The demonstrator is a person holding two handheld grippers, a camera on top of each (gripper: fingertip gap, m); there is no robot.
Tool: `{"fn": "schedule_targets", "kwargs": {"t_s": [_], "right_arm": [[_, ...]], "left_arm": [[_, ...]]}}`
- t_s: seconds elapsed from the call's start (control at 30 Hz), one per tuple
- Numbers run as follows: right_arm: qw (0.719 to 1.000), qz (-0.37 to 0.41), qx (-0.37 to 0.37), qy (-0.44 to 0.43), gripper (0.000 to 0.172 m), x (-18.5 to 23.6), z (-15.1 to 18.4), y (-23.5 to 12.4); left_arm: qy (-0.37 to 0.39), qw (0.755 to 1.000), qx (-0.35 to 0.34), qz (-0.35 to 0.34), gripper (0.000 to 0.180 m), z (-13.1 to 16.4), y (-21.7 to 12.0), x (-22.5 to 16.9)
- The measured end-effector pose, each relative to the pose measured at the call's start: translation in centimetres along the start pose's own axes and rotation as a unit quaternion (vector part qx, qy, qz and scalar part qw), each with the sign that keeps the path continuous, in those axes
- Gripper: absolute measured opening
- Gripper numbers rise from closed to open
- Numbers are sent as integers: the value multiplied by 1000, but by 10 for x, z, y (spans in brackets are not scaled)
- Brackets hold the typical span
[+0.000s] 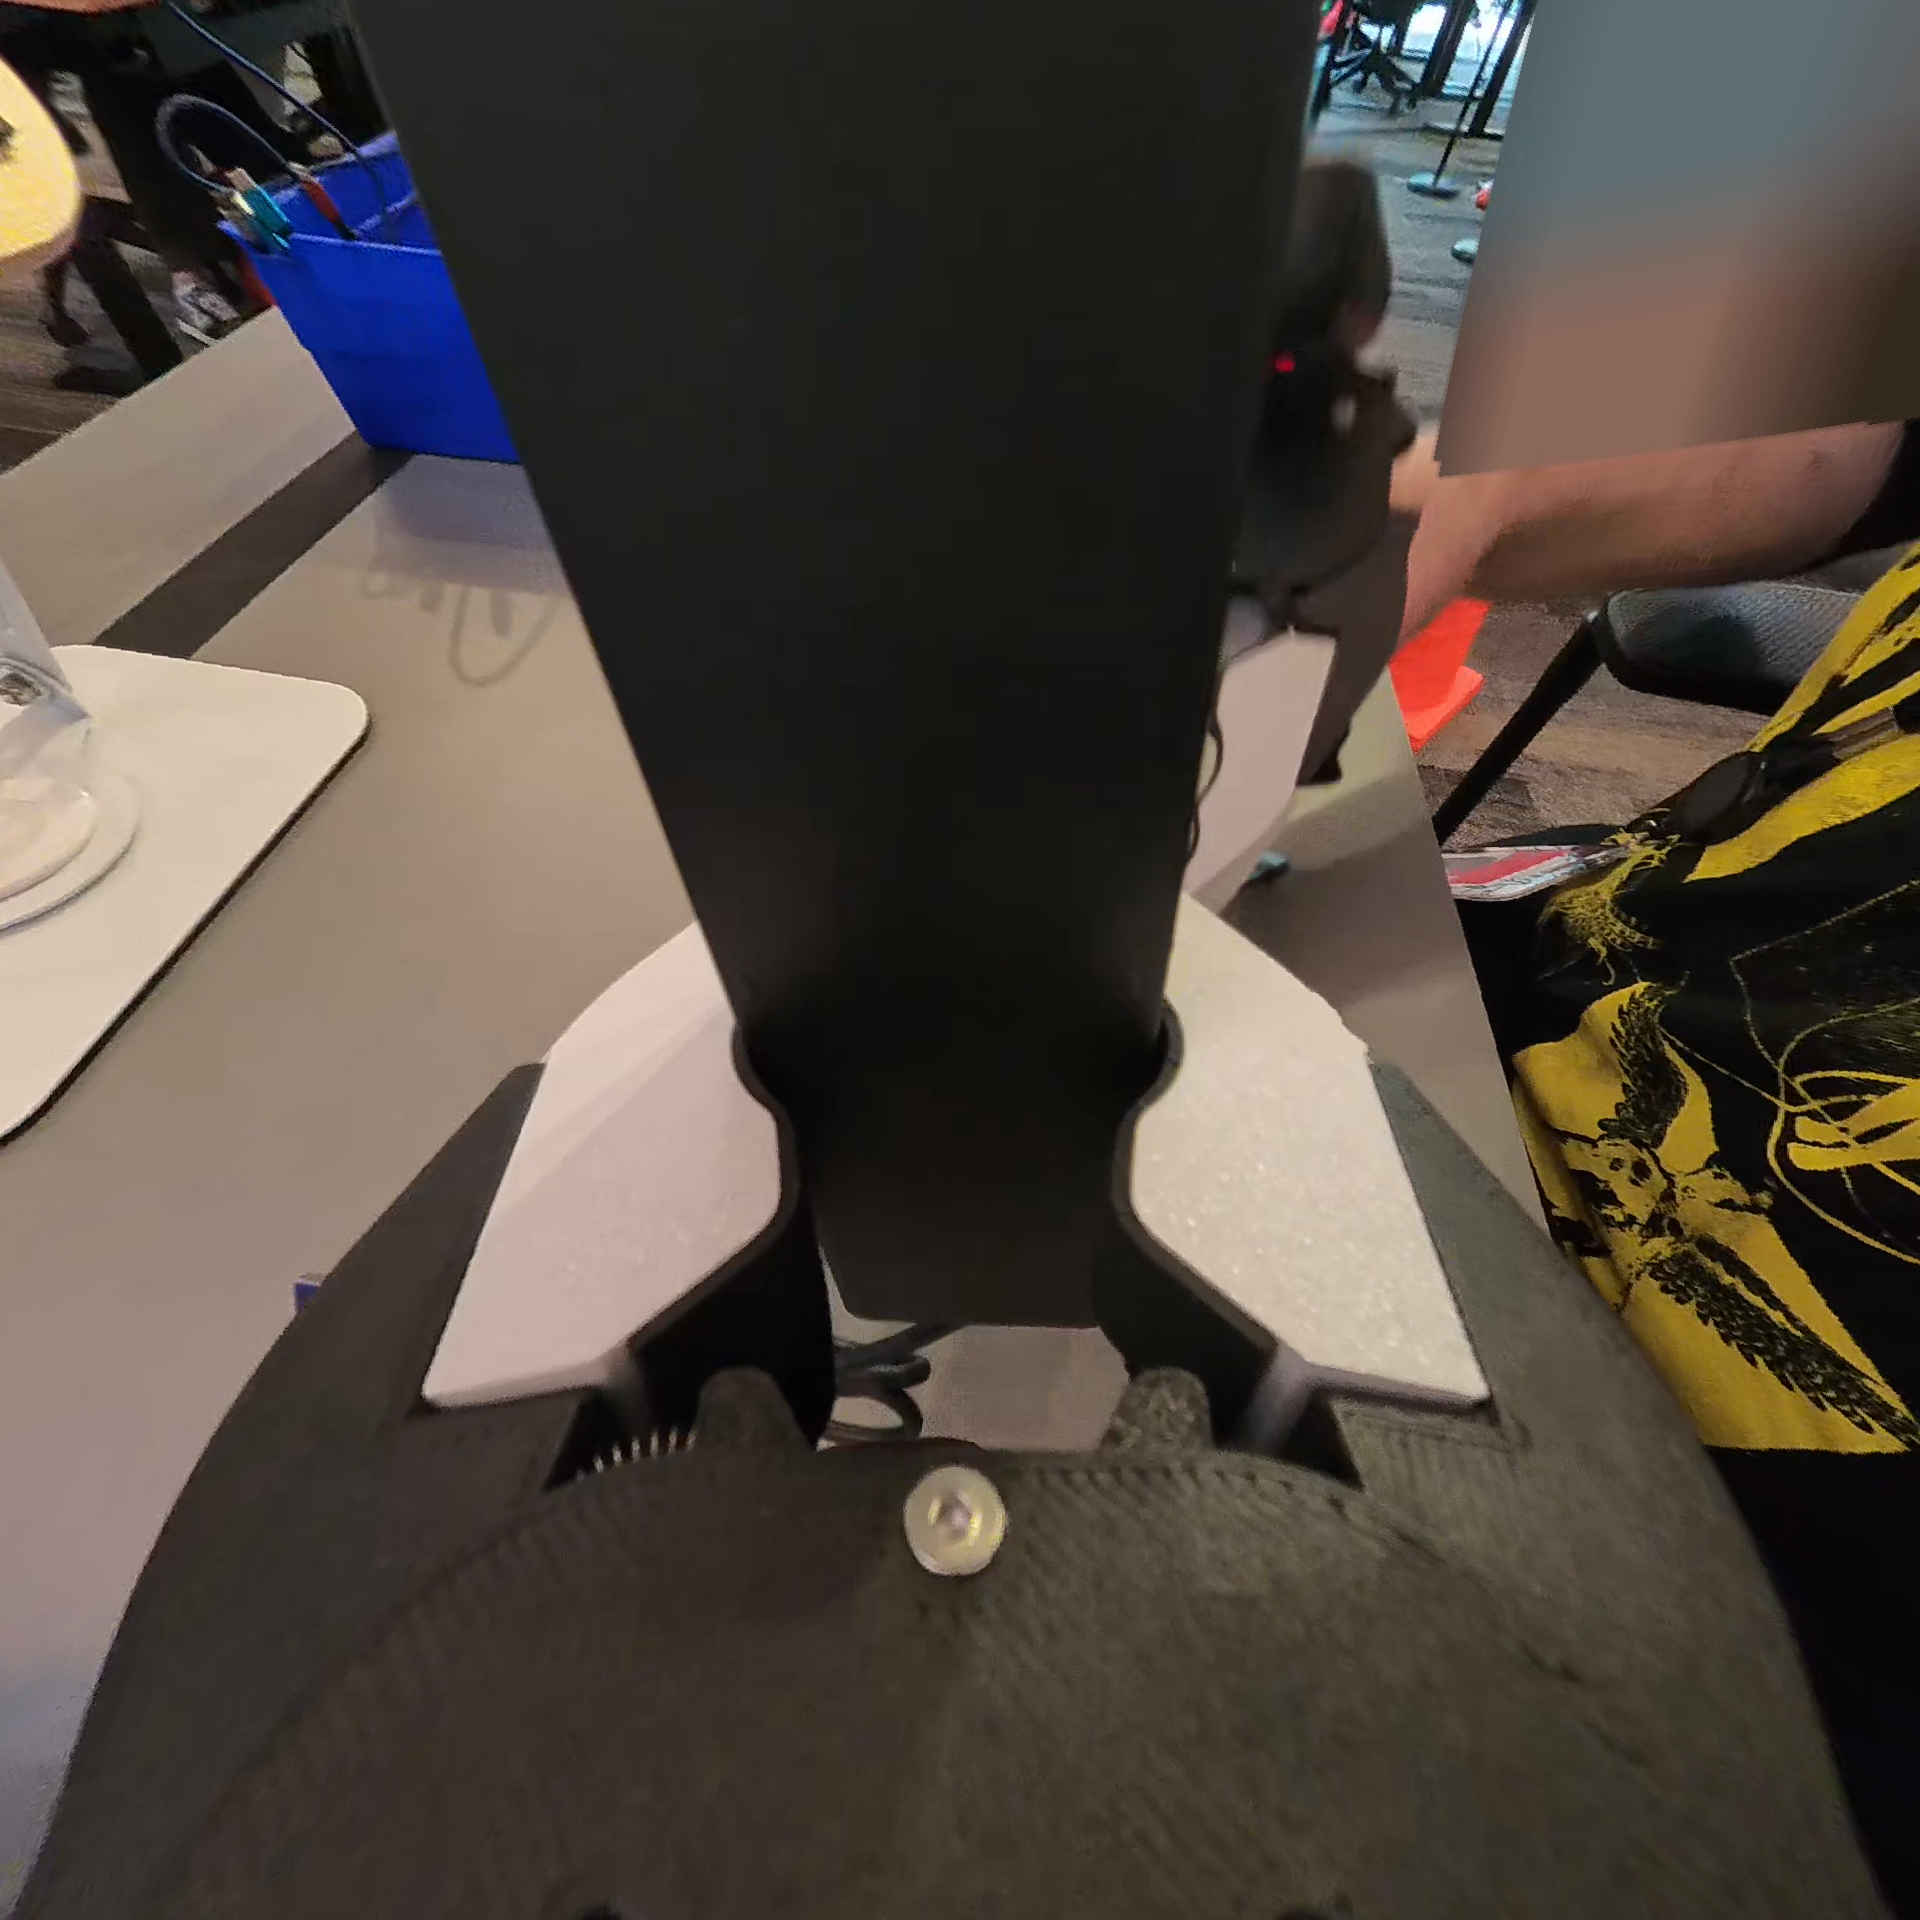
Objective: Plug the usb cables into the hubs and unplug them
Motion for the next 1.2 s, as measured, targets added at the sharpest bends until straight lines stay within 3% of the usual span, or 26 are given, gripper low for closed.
{"fn": "schedule_targets", "kwargs": {"t_s": [0.03, 0.23, 0.37, 0.63, 1.03, 1.2], "right_arm": [[1000, -15, -12, -10, 13, 3, -14, -9], [993, -62, -4, -104, 13, 14, -94, -57], [984, -84, 54, -148, 13, 19, -116, -57], [972, -109, 123, -170, 13, 18, -121, -46], [963, -133, 158, -175, 13, 20, -120, -42], [965, -143, 139, -171, 13, 19, -123, -44]], "left_arm": [[0, 1000, 0, 4, 65, 0, 2, -2], [-3, 999, -10, 32, 65, -1, 11, -12], [-6, 999, -9, 41, 65, 0, 14, -15], [-6, 998, -11, 56, 65, 0, 16, -19], [6, 997, 12, 72, 65, 5, 18, -26], [10, 998, 20, 62, 65, 7, 18, -23]]}}
Point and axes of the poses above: each gripper's, where its closed fingertips meet, y out along the fingers, z out of its underside, x = y × z across the jaws, the point moved 2 cm from there along -y, back along the fingers, and after that the axes turned 12 degrees about -z, right-handed, at the moved point
